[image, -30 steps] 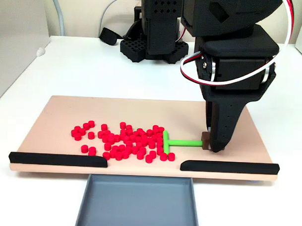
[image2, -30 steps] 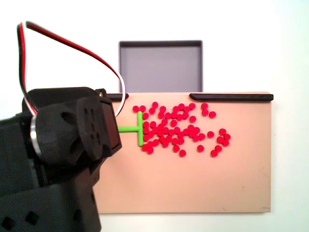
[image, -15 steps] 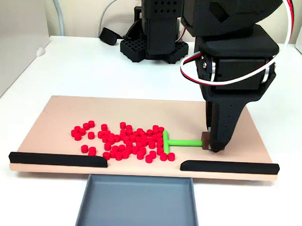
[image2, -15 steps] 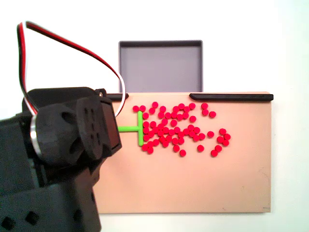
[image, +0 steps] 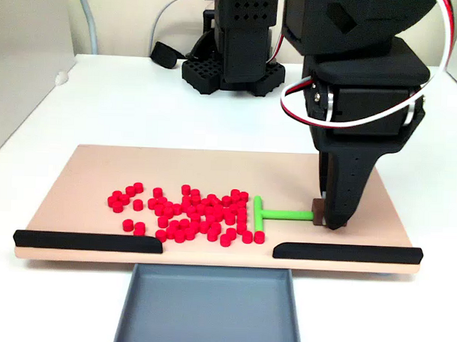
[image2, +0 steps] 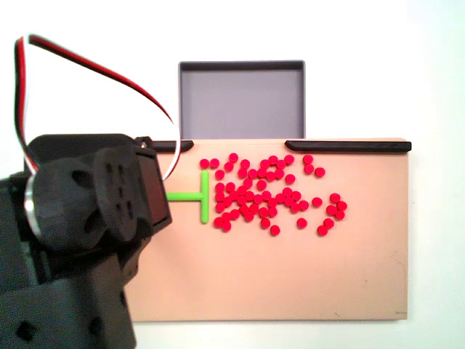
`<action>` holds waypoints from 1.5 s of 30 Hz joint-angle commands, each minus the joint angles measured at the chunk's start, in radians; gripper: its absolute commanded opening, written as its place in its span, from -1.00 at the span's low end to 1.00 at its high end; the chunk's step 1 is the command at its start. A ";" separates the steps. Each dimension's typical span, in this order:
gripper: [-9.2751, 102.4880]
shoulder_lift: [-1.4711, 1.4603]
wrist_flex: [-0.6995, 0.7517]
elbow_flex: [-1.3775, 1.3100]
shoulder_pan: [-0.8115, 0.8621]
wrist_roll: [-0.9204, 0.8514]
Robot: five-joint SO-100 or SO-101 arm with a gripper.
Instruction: Gather the left side granules
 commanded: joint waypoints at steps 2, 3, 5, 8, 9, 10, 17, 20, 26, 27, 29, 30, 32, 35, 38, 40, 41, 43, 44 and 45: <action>-0.84 0.071 0.005 -0.017 -0.031 0.017; -0.84 0.077 0.012 -0.017 -0.037 0.018; -0.84 0.095 0.026 -0.017 -0.046 0.018; -0.84 0.132 0.052 -0.011 -0.052 0.002; -0.84 0.147 0.060 -0.003 -0.054 -0.009; -0.84 0.163 0.072 -0.003 -0.054 -0.026; -0.84 0.341 0.118 0.066 -0.034 -0.218; -0.84 0.468 0.118 0.181 -0.011 -0.367; -0.84 0.704 0.117 0.434 0.069 -0.859; -0.84 0.749 0.110 0.492 0.087 -0.957; -0.84 0.821 0.106 0.591 0.127 -1.138; -0.84 0.847 0.106 0.627 0.141 -1.227; -0.84 0.891 0.106 0.684 0.166 -1.371; -0.84 0.945 0.104 0.767 0.198 -1.562; -0.84 0.951 0.104 0.788 0.227 -1.671; -0.84 0.950 0.103 0.788 0.233 -1.709; -0.84 0.948 0.103 0.788 0.235 -1.729; -0.84 0.942 0.103 0.788 0.242 -1.761; -0.84 0.942 0.103 0.788 0.245 -1.773; -0.84 0.940 0.103 0.785 0.247 -1.775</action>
